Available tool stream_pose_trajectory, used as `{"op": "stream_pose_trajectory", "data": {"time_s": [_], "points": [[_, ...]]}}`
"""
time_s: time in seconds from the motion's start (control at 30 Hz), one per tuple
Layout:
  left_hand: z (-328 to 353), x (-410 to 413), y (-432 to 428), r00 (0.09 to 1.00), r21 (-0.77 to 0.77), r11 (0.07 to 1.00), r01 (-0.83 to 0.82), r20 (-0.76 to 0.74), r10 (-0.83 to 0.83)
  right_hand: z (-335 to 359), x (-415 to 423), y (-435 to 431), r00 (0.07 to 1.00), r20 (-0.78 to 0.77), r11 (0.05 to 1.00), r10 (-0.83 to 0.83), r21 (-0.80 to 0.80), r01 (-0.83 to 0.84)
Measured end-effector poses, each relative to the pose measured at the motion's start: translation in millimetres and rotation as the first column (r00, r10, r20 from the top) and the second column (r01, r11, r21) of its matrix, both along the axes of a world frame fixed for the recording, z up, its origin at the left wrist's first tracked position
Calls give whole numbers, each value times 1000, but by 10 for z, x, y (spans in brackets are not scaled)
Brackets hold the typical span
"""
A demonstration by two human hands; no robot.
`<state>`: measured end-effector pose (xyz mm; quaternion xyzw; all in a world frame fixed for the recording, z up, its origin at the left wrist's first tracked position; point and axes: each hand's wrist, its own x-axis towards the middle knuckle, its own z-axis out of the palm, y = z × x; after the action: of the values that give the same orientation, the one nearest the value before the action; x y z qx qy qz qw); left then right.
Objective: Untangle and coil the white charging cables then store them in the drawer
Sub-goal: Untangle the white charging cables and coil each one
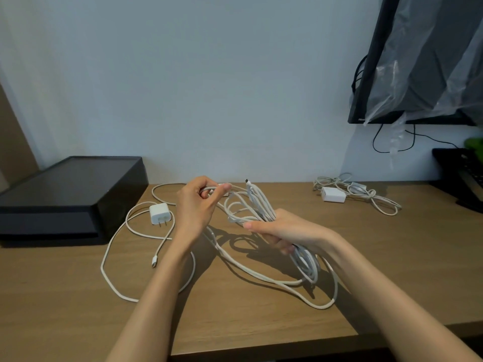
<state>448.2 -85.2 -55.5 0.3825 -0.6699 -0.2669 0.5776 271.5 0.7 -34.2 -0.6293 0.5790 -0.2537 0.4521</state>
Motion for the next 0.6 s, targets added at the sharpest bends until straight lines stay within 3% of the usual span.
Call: {"op": "stream_pose_trajectory", "data": {"time_s": [0.2,0.37,0.43,0.5,0.6], "points": [[25,24,2,1000,46,999,16,-25,-15,-59,-17,-19,999,41,1000,-8,17,8],[8,21,-38,995,118,988,101,-39,-97,-132,-148,-46,946,316,996,-78,69,59],[-9,-5,-38,990,125,982,139,-15,-138,-163,-206,-78,846,514,989,-145,73,125],[-27,-22,-37,984,140,974,176,-15,-175,-174,-268,-117,665,723,979,-187,82,186],[-38,-6,-59,985,155,973,172,-36,-168,-138,-370,-150,407,894,965,-186,87,249]]}}
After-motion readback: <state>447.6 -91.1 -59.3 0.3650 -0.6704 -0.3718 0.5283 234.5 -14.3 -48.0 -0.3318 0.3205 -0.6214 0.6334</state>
